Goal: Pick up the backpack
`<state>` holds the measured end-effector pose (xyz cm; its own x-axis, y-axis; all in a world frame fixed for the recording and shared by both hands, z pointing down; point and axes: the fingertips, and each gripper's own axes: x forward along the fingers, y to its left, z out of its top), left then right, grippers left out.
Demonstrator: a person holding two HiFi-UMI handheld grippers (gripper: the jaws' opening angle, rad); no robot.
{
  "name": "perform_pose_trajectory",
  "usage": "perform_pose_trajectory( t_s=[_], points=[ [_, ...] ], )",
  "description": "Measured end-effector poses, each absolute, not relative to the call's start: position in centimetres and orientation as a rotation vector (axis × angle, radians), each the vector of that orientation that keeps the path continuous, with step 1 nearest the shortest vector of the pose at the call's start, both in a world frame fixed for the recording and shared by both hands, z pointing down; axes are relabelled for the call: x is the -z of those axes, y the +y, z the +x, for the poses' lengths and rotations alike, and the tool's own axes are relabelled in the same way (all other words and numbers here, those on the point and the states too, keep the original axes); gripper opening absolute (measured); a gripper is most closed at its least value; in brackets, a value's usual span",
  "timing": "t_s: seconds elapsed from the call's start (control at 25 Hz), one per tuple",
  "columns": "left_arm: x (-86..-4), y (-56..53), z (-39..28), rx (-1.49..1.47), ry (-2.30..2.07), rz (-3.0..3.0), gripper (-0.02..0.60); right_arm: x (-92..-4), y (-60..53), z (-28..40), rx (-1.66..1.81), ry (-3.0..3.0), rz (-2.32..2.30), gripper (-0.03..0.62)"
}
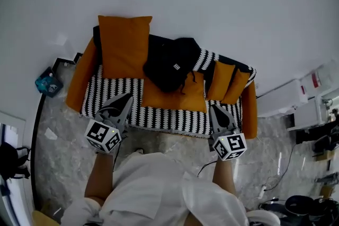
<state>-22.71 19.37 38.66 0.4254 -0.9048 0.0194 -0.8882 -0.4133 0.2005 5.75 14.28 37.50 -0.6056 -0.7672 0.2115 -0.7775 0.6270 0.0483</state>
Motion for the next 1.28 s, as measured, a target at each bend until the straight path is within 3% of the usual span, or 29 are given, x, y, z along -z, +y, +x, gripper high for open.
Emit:
perform_pose_trajectory(
  t_s=[0.64,1.28],
  points=[
    [-41.1,16.3,-25.3,0.114,-1.573,2.436,0.043,-41.2,10.7,3.6,-0.101,-2.573,1.211,0.019],
    [-40.5,-2.5,-21.1,0.245,-1.559,2.383,0.043,-45.7,-6.5,5.4,-0.153,-2.577,1.087,0.020]
  ],
)
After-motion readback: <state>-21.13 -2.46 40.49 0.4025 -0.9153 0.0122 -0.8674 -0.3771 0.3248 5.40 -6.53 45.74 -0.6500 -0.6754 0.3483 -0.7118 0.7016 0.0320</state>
